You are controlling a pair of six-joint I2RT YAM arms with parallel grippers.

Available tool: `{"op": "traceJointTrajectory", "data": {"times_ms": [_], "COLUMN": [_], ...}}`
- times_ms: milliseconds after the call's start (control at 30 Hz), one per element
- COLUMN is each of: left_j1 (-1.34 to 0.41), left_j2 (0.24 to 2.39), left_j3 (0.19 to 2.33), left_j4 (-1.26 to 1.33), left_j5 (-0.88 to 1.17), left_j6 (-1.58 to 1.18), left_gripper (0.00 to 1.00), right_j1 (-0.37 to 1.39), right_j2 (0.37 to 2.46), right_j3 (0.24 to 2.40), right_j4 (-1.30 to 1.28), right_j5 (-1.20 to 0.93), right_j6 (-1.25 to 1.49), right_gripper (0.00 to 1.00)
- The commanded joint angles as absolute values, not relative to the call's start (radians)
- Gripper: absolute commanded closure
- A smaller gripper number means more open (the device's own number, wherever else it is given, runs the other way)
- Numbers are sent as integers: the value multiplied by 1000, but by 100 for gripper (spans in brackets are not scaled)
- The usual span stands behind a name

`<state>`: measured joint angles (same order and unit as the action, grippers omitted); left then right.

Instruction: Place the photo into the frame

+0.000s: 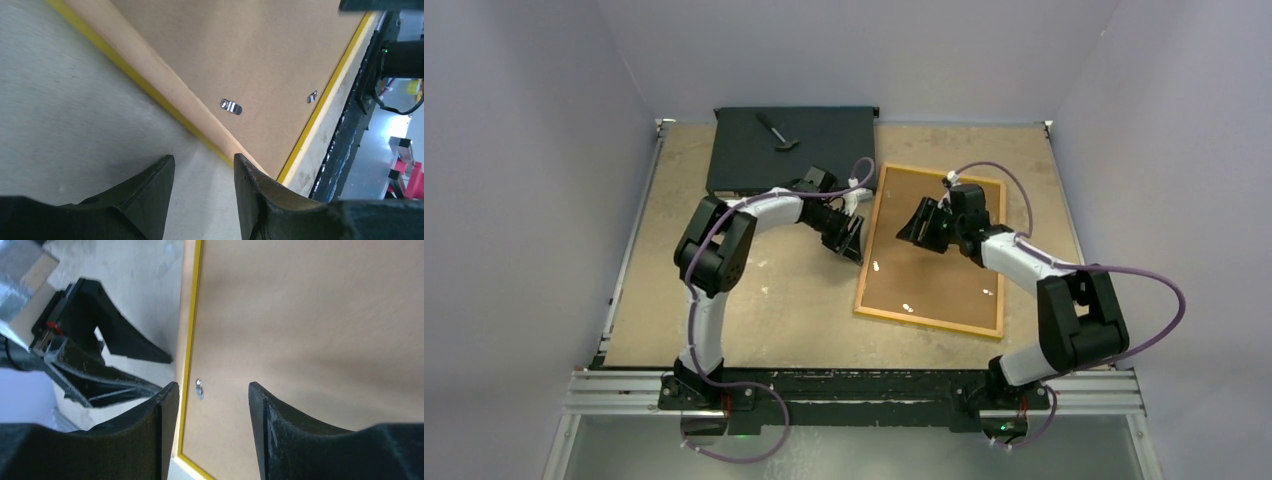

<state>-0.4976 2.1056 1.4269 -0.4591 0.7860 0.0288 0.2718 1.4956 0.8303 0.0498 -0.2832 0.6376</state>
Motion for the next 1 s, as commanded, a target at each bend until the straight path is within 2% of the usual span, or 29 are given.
{"op": "traceJointTrajectory", "data": {"times_ms": [0,100,233,300,600,967], "left_j1": [-526,-532,-539,-541,-541,-543], "left_j2": [2077,2099,2115,2115,2121,2114], "left_j3": [1392,1383,1366,1351,1322,1296], "left_j4": [-412,-400,-382,-369,-355,-335], "left_j5": [828,819,819,816,817,825], "left_j6": [-13,-30,-36,-39,-40,-51], "left_gripper": [56,61,68,70,81,86], "right_j1": [315,335,366,382,405,426], "right_j2": [1442,1447,1491,1514,1595,1625], "right_j3": [753,723,695,684,672,648], "right_j4": [193,234,307,338,383,398], "right_j5": [-399,-415,-434,-436,-441,-443], "right_j6": [713,726,746,753,750,745], "right_gripper": [46,48,60,61,60,57]}}
